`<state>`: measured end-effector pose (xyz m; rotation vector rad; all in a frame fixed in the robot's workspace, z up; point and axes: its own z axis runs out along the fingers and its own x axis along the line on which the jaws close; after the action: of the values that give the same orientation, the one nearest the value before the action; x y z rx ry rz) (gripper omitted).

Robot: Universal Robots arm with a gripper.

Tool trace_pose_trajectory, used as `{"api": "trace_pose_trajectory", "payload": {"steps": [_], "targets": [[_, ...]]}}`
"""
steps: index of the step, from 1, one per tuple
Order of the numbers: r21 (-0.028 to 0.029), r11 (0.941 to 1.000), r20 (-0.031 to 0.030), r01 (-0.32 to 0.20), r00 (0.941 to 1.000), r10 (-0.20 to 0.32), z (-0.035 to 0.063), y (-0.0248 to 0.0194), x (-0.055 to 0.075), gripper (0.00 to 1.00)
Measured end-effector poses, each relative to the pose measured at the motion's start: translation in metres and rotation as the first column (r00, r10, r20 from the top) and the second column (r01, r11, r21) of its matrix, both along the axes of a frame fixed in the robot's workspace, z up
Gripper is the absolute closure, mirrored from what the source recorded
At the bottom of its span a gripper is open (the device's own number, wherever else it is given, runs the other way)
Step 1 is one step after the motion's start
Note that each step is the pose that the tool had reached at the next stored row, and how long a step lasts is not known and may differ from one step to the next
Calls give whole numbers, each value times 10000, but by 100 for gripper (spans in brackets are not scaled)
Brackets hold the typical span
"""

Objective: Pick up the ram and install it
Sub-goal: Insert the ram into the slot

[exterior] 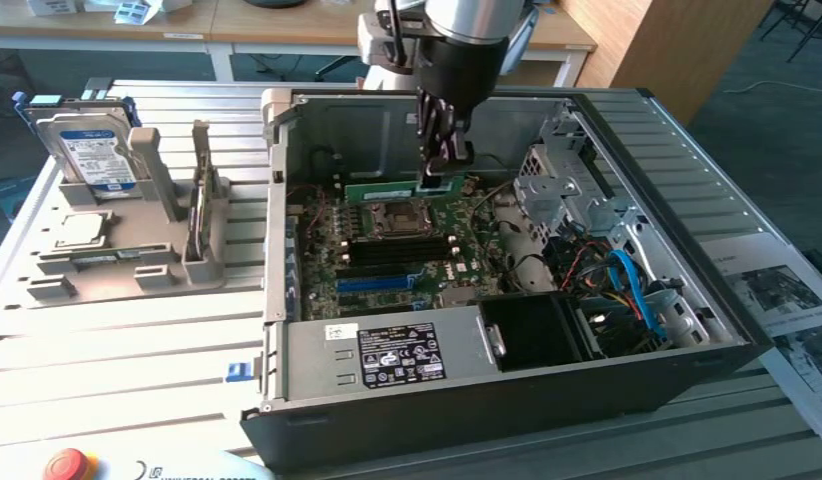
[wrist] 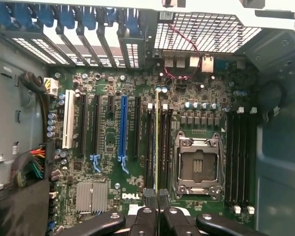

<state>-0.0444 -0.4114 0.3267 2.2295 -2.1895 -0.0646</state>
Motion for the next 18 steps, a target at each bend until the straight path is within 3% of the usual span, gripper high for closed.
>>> {"api": "trace_pose_trajectory", "payload": {"steps": [18], "targets": [[-25, 10000, 4, 0, 10000, 0, -328, 0, -30, 88]]}}
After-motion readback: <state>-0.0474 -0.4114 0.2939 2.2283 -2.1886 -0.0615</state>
